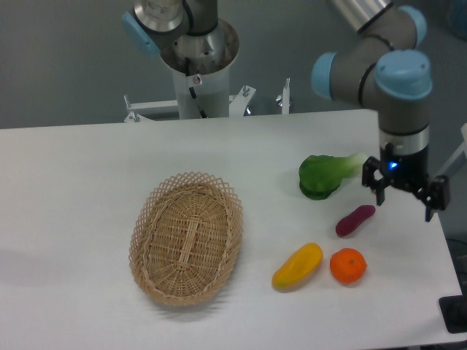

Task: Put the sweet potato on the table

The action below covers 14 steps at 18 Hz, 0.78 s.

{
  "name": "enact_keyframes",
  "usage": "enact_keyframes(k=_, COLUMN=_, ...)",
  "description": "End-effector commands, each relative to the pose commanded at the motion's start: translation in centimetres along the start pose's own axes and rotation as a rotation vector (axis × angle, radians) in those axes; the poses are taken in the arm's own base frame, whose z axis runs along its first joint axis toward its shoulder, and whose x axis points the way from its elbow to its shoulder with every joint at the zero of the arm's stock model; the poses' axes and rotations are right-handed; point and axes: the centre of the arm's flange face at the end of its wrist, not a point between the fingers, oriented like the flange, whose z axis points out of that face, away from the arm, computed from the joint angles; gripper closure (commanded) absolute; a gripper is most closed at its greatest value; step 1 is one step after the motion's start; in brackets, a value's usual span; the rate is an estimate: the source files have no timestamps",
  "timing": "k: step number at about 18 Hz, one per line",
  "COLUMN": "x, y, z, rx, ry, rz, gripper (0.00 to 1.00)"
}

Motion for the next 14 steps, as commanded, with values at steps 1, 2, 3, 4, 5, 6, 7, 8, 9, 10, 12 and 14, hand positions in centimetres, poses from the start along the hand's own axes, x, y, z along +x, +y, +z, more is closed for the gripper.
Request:
enact_keyframes(k=1, x=-0.5, y=0.9, z=-0.9, rx=-0.004, ry=0.003, rz=0.010, gripper=0.00)
enact_keyframes(k=2, x=-1.0, y=2.2, z=-1.3, rx=-0.010, ry=0.024, rz=0.012, gripper=0.00)
enact_keyframes(k=3, x=-1.2, y=3.4, z=-1.5, rx=-0.014, ry=0.060, rz=0.038, gripper=0.00)
enact_keyframes(k=4, x=-1.4, y=4.4, z=-1.8, rx=-0.015, ry=0.084, rz=0.094, gripper=0.00)
enact_keyframes(k=5, x=-1.6, y=5.2, z=-2.3, rx=-0.017, ry=0.095, rz=0.153, gripper=0.00)
enact_keyframes(k=6, x=-1.6, y=5.9, z=-2.8, rx=-0.017, ry=0.093, rz=0.194, gripper=0.00)
enact_keyframes(k=7, x=-1.7, y=6.6, z=-2.9, rx=-0.019, ry=0.096, rz=0.216, gripper=0.00)
enact_keyframes(k=8, x=-1.6, y=7.2, z=-2.8, rx=-0.018, ry=0.109, rz=0.234, gripper=0.00)
enact_keyframes(k=9, x=-1.6, y=7.8, z=-2.9, rx=-0.021, ry=0.124, rz=0.257, gripper=0.00)
enact_keyframes(k=10, x=-1.4, y=8.5, z=-2.8, rx=-0.018, ry=0.142, rz=0.283, gripper=0.00)
enact_keyframes(k=12, x=-1.4, y=9.2, z=-2.7, rx=-0.014, ry=0.148, rz=0.297, gripper=0.00)
enact_keyframes(k=14, x=-1.2, y=9.2, z=-2.5, rx=-0.012, ry=0.157, rz=0.296, gripper=0.00)
